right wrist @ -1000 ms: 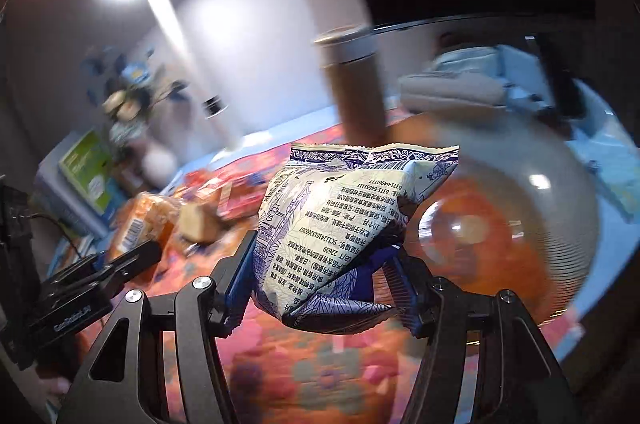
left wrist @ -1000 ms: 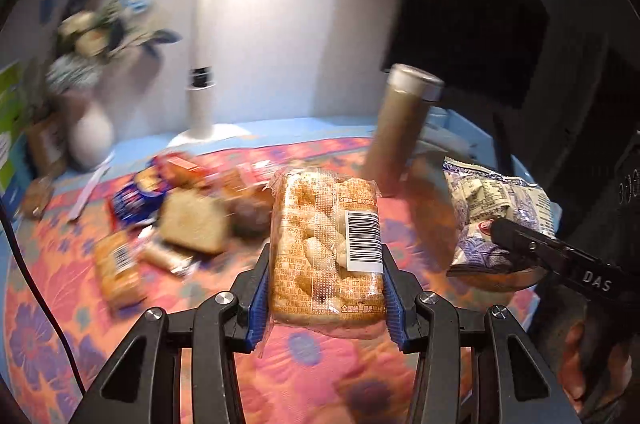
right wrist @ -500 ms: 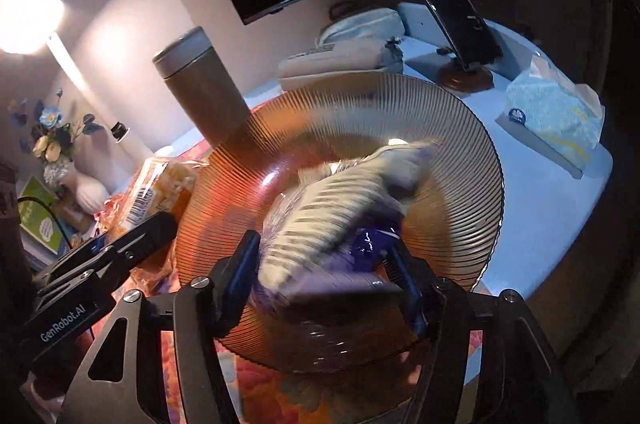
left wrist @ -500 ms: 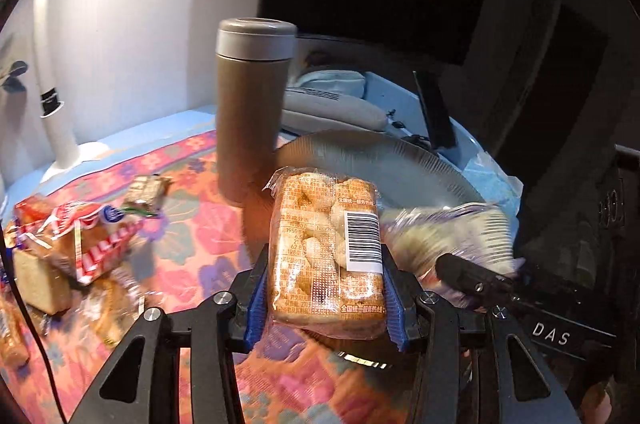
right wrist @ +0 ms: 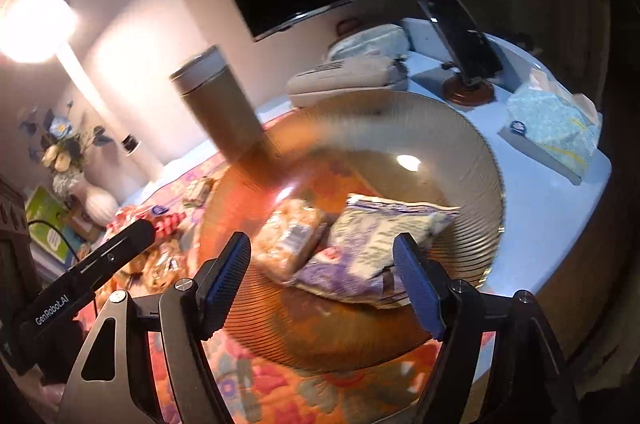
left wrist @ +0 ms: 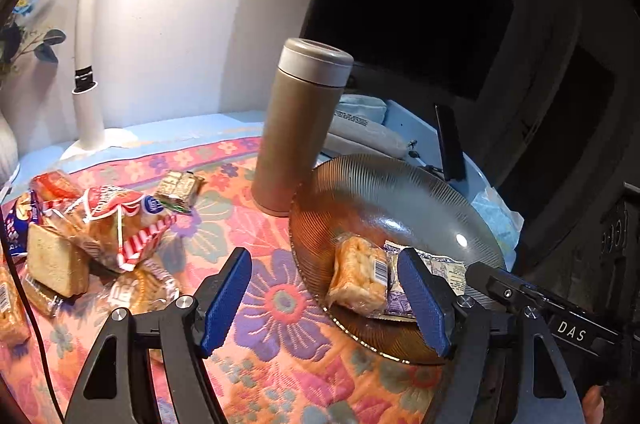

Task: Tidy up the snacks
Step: 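Return both tools to the snack pile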

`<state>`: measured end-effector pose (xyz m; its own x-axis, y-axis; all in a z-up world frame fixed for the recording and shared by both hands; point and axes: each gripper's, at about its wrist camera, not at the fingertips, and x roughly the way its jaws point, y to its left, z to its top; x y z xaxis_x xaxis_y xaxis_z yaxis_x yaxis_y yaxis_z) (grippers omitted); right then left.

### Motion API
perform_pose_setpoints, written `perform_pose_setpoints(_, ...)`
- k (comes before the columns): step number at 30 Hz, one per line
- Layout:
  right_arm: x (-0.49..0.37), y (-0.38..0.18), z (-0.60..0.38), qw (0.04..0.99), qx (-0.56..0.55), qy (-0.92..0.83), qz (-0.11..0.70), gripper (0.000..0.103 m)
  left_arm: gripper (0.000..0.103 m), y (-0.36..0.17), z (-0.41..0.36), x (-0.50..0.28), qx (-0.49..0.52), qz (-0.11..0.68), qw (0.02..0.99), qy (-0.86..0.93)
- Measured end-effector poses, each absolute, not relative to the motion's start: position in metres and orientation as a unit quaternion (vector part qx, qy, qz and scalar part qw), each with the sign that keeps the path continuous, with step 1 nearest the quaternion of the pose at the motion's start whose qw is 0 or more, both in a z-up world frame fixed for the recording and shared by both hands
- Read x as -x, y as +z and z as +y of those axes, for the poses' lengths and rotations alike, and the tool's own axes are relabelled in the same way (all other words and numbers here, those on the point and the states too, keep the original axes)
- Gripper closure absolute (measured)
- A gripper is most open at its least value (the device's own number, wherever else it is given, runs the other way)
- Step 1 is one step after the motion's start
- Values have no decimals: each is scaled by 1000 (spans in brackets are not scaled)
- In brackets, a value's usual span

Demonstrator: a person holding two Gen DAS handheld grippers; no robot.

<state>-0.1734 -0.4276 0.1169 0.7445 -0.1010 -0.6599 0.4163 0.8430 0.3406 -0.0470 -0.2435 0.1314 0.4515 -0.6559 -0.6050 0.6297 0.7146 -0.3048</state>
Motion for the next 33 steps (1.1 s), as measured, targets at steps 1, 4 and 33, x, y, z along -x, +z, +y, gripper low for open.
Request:
perform_pose_setpoints(1, 172, 120, -421, 905, -236, -138, 327, 29, 31, 133, -239, 48, 19, 361, 853, -376)
perform_pose_setpoints(4, 169, 127, -404, 911, -221, -125, 326, 29, 31, 137, -223, 50, 21, 354, 858, -370)
perform_pose_setpoints(33, 85, 98, -234, 906, -128, 59, 400, 29, 31, 121, 68, 11, 133, 366, 912, -125)
